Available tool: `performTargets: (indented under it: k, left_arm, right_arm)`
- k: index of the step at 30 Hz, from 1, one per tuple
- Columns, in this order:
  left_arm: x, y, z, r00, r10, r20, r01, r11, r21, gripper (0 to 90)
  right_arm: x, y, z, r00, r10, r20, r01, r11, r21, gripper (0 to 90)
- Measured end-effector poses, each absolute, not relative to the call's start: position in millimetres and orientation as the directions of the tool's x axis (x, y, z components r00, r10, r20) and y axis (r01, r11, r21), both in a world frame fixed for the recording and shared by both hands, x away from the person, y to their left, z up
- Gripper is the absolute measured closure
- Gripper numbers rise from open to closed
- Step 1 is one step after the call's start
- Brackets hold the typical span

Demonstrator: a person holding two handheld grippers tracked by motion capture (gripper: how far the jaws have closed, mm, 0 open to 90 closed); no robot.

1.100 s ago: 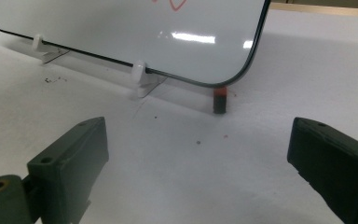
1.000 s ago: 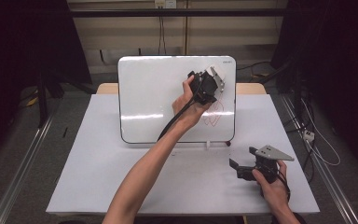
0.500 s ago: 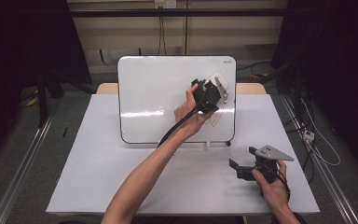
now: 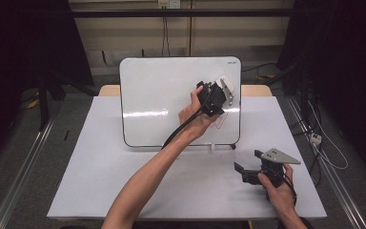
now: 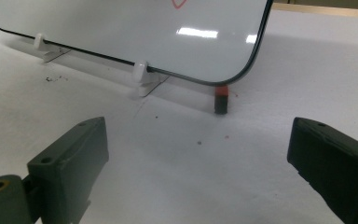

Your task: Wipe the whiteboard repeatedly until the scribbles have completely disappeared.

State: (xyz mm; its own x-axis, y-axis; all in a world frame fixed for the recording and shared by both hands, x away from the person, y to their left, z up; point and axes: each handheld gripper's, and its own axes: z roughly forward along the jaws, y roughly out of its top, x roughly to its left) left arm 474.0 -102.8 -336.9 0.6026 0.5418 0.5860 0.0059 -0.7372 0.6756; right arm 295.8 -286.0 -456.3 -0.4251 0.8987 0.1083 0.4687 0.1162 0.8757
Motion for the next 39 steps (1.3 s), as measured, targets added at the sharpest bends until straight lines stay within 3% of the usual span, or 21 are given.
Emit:
performTargets:
  k: [14,30,39]
  left_arm:
    - [494,-106,-313,0.579,0.582,0.572,0.060,-0.730,0.681,31.2]
    - [505,-89,-296,0.534,0.680,0.503,0.118,-0.649,0.751,31.2]
    - [500,-96,-304,0.520,0.654,0.550,0.117,-0.692,0.712,31.3]
  right_arm:
    - [296,-286,-456,-0.427,0.897,0.114,0.465,0.110,0.879,5.0]
    - [294,-287,-456,-0.428,0.896,0.119,0.468,0.107,0.877,5.1]
    - [295,-286,-456,-0.427,0.897,0.116,0.467,0.109,0.878,5.0]
